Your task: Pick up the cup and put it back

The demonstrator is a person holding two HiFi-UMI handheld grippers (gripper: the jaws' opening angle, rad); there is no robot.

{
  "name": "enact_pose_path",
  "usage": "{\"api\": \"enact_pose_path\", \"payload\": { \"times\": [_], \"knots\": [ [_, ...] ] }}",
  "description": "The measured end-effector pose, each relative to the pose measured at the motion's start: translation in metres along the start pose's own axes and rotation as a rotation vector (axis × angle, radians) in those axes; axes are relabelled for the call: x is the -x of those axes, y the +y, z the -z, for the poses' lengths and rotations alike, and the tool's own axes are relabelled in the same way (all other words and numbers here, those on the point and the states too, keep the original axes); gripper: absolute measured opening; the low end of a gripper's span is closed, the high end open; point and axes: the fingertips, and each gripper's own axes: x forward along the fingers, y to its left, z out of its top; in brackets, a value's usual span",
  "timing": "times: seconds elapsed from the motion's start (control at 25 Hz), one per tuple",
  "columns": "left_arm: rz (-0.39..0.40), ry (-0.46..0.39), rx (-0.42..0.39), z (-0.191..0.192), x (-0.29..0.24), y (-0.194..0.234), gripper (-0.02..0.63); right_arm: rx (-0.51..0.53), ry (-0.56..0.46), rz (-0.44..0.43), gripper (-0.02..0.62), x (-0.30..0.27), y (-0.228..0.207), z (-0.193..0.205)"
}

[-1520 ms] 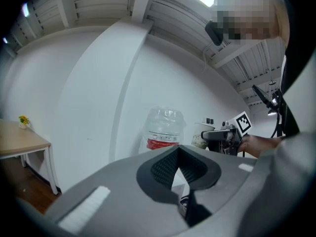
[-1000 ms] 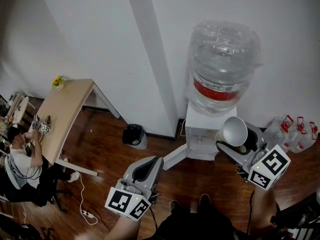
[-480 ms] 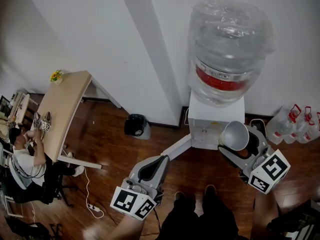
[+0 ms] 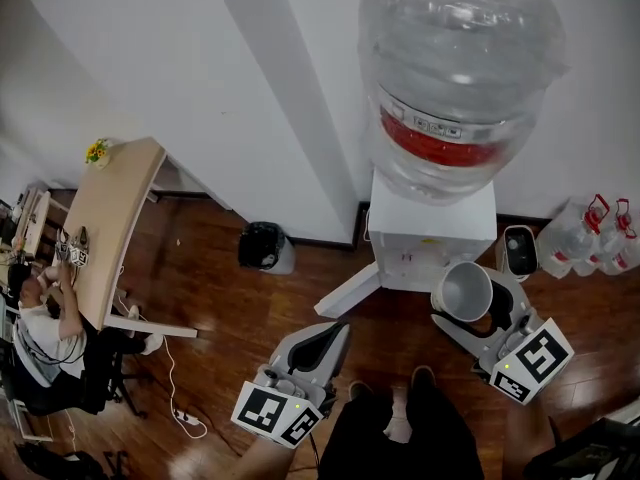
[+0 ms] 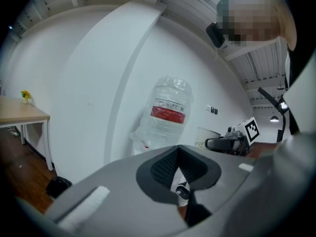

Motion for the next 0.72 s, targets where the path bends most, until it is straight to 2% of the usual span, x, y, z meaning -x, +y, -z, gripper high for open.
{"api": "enact_pose_path", "payload": {
  "times": [0.24, 0.56, 0.72],
  "knots": [
    [-0.007, 0.010, 0.021, 0.048, -0.017, 0.015, 0.001, -0.016, 0.008, -0.010, 0.327, -0.018, -0.012, 0.050],
    [0.004, 0.006, -0.007, 0.124, -0.029, 0.031, 0.001, -0.017, -0.005, 0.000, 0.325, -0.031, -0.018, 0.118],
    [-0.008, -0.030, -0.017, 0.156, -0.034, 0.045, 0.001, -0.001, -0.004, -0.009, 0.325, -0.038, -0.018, 0.159]
  ]
}}
